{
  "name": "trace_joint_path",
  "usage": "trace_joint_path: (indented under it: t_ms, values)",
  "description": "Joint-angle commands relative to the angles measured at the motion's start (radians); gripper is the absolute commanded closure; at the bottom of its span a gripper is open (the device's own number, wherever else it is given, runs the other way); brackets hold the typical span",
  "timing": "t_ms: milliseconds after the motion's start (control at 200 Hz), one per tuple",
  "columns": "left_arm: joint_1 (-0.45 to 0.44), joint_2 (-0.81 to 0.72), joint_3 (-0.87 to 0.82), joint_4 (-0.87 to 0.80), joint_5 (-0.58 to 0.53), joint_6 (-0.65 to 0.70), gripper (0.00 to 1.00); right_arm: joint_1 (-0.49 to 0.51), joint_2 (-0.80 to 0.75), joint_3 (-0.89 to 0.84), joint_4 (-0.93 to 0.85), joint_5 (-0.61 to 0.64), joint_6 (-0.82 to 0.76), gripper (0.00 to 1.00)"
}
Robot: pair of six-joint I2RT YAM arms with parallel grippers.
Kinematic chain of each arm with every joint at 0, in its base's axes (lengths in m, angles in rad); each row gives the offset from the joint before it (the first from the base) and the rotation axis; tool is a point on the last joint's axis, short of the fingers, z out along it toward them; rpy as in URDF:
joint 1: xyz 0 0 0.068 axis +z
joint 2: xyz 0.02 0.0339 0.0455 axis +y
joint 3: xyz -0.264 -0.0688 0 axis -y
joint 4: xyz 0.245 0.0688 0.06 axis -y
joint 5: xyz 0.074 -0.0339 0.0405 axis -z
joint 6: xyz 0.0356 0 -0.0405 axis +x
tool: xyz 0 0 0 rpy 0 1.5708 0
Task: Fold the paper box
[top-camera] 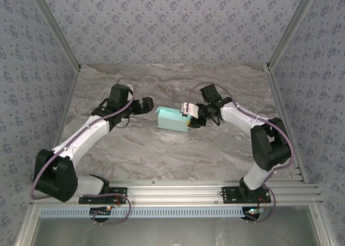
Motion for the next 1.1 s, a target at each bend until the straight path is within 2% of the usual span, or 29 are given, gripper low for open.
trace_joint_path:
  t_ms: [0, 85, 200, 320, 475, 570, 740, 819, 919, 1049, 1094]
  values:
    - [-0.038, 0.007, 0.019, -0.035, 0.103, 0.049, 0.01, -0.007, 0.04, -0.01, -0.123, 0.018, 0.033, 0.58]
    - [-0.043, 0.02, 0.024, 0.021, 0.262, 0.125, 0.01, -0.006, 0.047, 0.004, -0.139, 0.024, 0.027, 0.58]
    - [-0.043, 0.055, 0.054, 0.018, 0.34, 0.161, 0.01, -0.002, 0.056, 0.01, -0.149, 0.033, 0.023, 0.59]
    - [-0.043, 0.117, 0.074, -0.001, 0.342, 0.176, 0.04, -0.001, 0.064, 0.03, -0.179, 0.035, 0.029, 0.59]
    - [-0.045, 0.192, 0.089, 0.021, 0.399, 0.18, 0.05, 0.007, 0.066, 0.048, -0.226, 0.048, 0.028, 0.59]
    - [-0.048, 0.201, 0.091, 0.048, 0.419, 0.171, 0.09, 0.018, 0.068, 0.074, -0.27, 0.079, 0.021, 0.59]
    - [-0.048, 0.203, 0.102, 0.049, 0.412, 0.177, 0.22, 0.03, 0.065, 0.101, -0.302, 0.113, 0.017, 0.59]
    - [-0.051, 0.21, 0.098, 0.053, 0.416, 0.178, 0.34, 0.037, 0.067, 0.113, -0.303, 0.121, 0.019, 0.59]
    - [-0.056, 0.228, 0.114, 0.018, 0.41, 0.193, 0.42, 0.041, 0.074, 0.113, -0.3, 0.128, 0.023, 0.59]
    - [-0.075, 0.224, 0.116, 0.008, 0.388, 0.192, 0.48, 0.045, 0.083, 0.116, -0.299, 0.154, 0.03, 0.6]
    - [-0.082, 0.224, 0.125, -0.009, 0.362, 0.197, 0.46, 0.044, 0.082, 0.112, -0.297, 0.158, 0.034, 0.6]
